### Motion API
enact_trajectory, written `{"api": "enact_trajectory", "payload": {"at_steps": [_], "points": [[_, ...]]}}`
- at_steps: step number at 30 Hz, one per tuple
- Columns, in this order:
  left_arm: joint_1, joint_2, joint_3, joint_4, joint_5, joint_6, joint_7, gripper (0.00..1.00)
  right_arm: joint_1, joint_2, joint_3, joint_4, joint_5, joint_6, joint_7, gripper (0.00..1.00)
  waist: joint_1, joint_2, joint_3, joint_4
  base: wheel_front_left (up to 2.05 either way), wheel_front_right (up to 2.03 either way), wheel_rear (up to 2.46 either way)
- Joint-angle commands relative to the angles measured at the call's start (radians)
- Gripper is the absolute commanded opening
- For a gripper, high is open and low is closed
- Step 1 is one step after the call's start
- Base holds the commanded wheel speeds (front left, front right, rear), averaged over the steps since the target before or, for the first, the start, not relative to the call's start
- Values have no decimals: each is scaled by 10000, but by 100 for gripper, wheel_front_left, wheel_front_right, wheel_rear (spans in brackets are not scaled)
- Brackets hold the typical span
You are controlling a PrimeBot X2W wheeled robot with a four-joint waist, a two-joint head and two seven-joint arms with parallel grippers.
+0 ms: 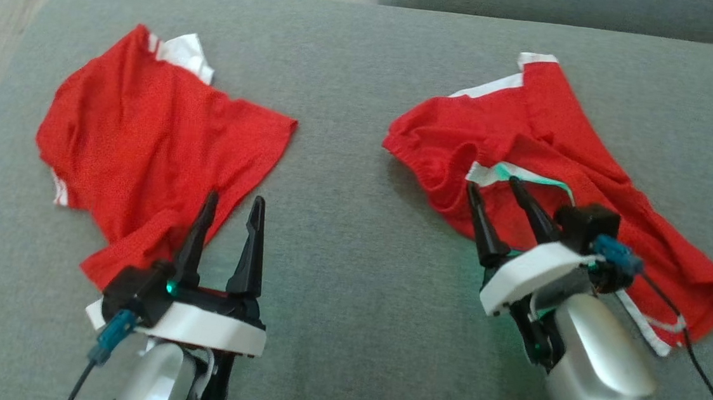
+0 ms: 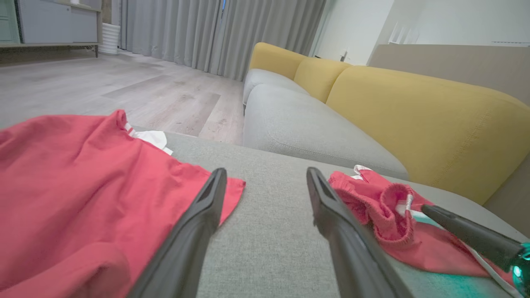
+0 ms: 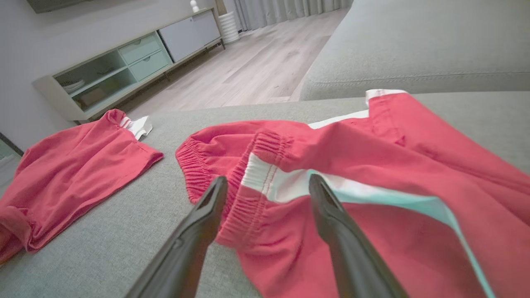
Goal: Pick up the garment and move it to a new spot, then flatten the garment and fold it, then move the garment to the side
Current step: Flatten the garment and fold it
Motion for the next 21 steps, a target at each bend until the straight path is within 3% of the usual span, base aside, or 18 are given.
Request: {"api": "enact_trajectory", "payload": {"at_steps": [1, 10, 11, 13, 21], "points": [[-413, 39, 199, -284, -24, -54, -53, 100, -510, 35, 238, -20, 110, 37, 36, 100, -1, 0, 85, 215, 0, 0, 0], [-411, 39, 132, -249, -57, -55, -53, 100, -1664, 35, 379, 2054, 547, 37, -269, 100, -1, 0, 119, 634, 0, 0, 0], [-406, 39, 136, -248, -56, -54, -53, 100, -1731, 35, 408, 2210, 578, 37, -322, 63, -1, 0, 112, 637, 0, 0, 0], [-401, 39, 155, -248, -55, -53, -53, 100, -1853, 35, 480, 2466, 652, 37, -442, 0, -1, 0, 105, 624, 0, 0, 0], [-342, 39, 286, -247, -10, -32, -53, 100, -1913, 35, 1406, 2602, 1187, 37, -796, 0, -1, 0, -114, 259, 0, 0, 0]]}}
